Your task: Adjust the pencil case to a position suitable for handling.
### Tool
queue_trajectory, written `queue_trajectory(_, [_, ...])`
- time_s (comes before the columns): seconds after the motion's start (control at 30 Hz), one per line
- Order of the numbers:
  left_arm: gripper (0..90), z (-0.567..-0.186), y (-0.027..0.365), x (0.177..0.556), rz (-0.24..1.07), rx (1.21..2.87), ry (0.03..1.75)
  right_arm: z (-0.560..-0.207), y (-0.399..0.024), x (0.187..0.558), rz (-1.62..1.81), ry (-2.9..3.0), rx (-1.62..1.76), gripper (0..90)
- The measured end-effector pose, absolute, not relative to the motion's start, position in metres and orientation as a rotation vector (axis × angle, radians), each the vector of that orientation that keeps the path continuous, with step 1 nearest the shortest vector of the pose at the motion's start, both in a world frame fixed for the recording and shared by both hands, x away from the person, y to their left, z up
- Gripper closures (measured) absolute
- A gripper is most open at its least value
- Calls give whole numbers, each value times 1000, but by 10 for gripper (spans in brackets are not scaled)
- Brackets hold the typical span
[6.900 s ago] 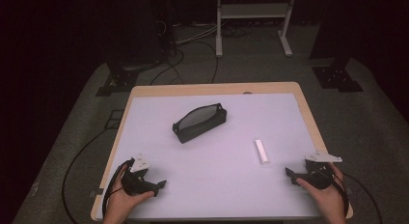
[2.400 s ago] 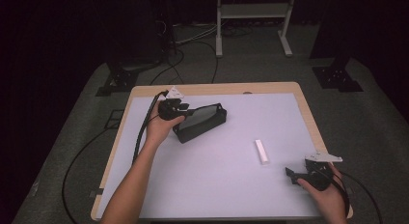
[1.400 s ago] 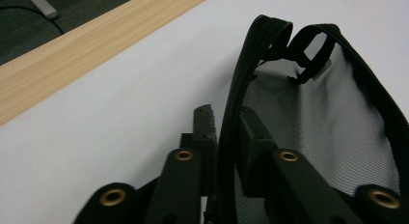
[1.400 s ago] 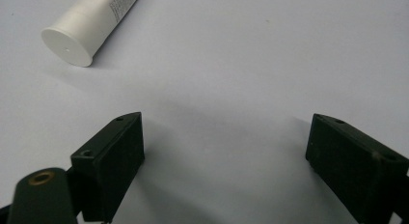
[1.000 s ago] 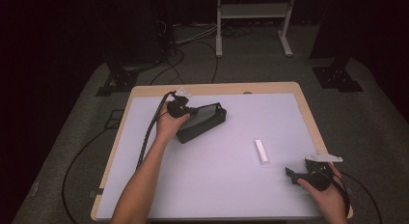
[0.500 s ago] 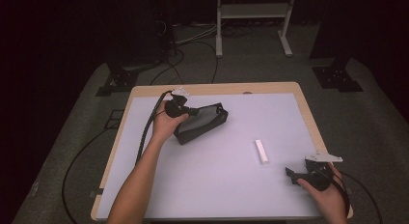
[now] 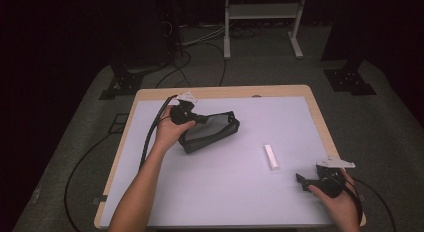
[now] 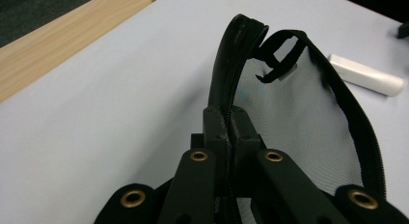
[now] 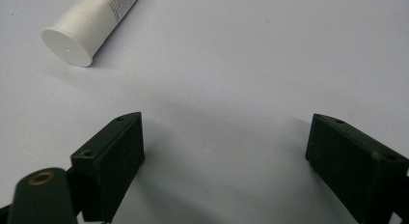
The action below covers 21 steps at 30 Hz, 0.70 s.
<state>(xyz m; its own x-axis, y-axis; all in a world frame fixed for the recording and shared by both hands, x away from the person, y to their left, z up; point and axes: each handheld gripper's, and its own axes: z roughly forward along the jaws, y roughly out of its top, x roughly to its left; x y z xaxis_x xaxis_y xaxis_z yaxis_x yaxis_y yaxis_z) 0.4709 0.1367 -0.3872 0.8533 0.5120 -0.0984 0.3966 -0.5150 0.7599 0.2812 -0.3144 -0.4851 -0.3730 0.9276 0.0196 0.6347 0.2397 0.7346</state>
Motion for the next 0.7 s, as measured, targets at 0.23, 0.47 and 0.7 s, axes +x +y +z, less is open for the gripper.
queue_trajectory(0.23, [883, -387, 134, 462, 125, 2178, 608, -485, -314, 281, 934, 2096, 1430, 124])
queue_trajectory(0.47, [883, -388, 133, 453, 81, 2196, 552, -485, -314, 281, 934, 2097, 1429, 124])
queue_trajectory(0.7, [883, -390, 133, 442, 57, 2211, 509, -485, -315, 281, 934, 2096, 1427, 124])
